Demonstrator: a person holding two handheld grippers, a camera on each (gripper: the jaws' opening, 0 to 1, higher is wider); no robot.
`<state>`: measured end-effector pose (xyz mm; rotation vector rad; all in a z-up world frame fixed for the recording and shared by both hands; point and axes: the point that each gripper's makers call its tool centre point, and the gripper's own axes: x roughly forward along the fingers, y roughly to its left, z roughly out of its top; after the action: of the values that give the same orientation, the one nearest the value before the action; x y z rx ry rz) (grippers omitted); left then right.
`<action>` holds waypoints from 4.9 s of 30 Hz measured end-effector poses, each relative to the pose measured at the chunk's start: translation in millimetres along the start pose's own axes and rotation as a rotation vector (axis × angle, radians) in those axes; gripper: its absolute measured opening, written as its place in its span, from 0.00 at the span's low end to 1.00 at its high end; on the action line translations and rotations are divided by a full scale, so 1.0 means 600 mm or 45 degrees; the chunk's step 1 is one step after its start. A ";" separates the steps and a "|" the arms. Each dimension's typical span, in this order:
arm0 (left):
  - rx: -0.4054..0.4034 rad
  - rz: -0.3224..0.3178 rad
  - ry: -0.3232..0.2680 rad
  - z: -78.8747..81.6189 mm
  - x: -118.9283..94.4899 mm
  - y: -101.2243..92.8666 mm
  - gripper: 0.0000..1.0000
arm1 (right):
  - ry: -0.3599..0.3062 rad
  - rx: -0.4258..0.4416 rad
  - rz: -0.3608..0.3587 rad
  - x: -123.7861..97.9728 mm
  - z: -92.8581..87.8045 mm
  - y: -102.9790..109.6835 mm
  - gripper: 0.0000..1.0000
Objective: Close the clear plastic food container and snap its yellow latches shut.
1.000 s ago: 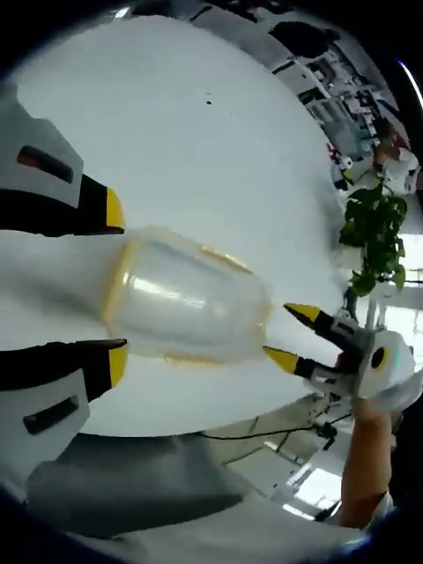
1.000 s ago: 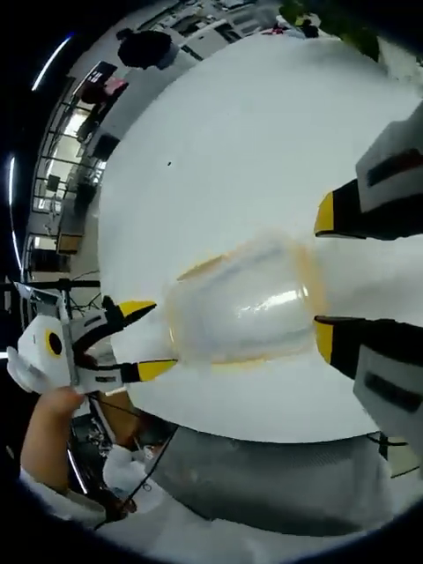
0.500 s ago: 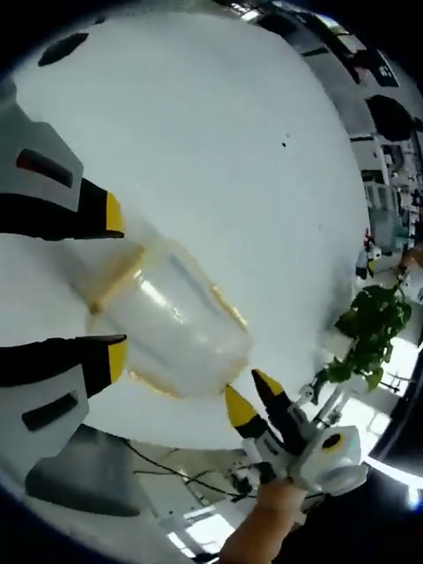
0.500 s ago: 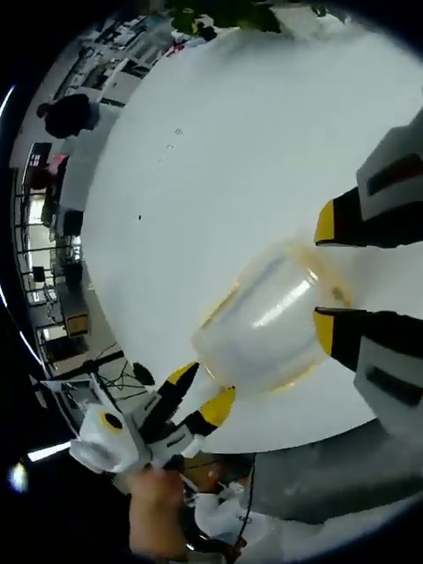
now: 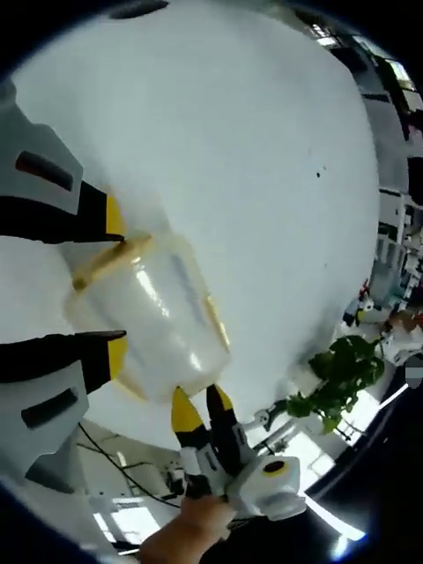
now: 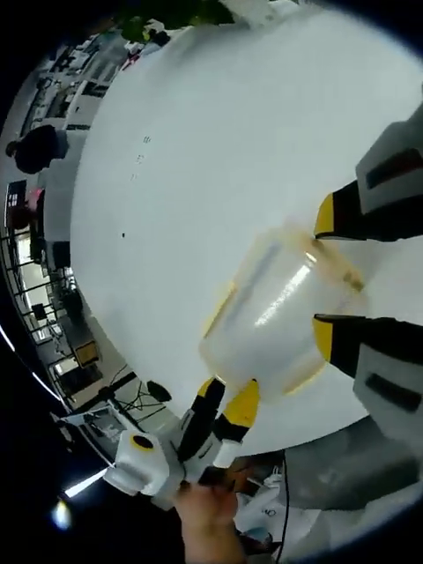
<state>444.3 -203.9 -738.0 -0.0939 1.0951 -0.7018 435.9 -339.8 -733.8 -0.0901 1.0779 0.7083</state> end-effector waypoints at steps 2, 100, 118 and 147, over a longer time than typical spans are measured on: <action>-0.024 0.013 -0.003 0.001 0.001 -0.001 0.38 | 0.000 0.029 -0.018 0.001 0.000 0.001 0.31; 1.130 -0.206 0.053 -0.007 0.020 -0.136 0.27 | 0.067 -0.914 0.290 0.048 0.094 0.071 0.31; 1.406 -0.058 0.001 -0.011 0.044 -0.124 0.45 | 0.272 -0.973 0.409 0.065 0.078 0.067 0.41; 1.487 -0.018 0.040 -0.014 0.046 -0.119 0.42 | 0.561 -0.900 0.501 0.080 0.063 0.072 0.38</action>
<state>410.5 -273.2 -734.7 0.9062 0.5768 -1.2568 454.0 -267.5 -743.5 -0.6785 1.2285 1.4544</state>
